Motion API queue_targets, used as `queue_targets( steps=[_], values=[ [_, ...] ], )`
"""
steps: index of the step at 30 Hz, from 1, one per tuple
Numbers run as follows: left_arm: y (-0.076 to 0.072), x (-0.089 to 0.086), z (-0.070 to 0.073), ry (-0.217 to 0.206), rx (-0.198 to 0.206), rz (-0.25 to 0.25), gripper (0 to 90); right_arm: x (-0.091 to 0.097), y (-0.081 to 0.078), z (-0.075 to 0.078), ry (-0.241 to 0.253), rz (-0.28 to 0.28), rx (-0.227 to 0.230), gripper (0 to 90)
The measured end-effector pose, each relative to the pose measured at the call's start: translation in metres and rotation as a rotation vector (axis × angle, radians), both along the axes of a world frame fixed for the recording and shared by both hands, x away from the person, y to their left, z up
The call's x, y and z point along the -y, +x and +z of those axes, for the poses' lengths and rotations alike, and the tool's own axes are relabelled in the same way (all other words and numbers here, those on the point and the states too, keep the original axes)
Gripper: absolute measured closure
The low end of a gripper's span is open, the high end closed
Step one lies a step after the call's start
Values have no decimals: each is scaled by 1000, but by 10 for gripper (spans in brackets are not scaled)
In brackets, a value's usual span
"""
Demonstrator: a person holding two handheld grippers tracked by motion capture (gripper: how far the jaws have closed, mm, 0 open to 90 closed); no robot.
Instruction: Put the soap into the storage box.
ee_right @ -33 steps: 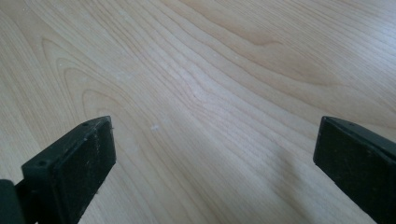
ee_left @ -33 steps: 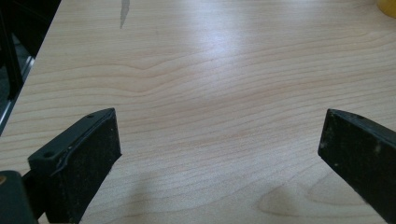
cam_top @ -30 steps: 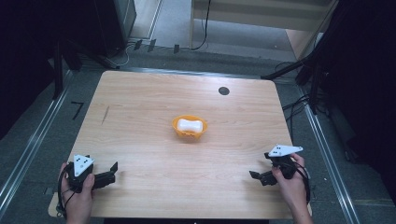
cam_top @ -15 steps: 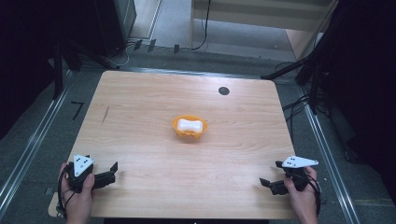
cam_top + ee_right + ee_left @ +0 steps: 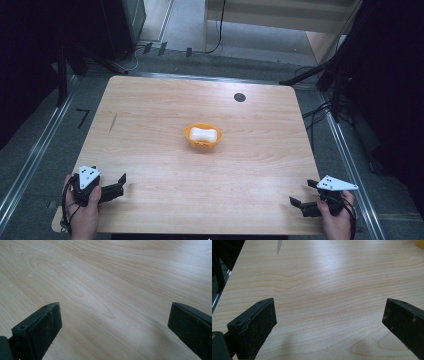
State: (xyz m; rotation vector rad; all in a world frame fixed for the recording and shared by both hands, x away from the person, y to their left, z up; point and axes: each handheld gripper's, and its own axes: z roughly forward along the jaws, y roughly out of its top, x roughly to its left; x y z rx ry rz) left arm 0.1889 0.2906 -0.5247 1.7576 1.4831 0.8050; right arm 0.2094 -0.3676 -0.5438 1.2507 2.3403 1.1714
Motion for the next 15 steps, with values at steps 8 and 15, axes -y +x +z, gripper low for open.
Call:
queue_targets(
  steps=[8,15],
  values=[
    [0,0,0,4,2,2,0,14,-10,-5,7,-35,12,0],
    [0,0,0,3,1,3,0,20,-17,-10,21,-58,17,0]
  ],
)
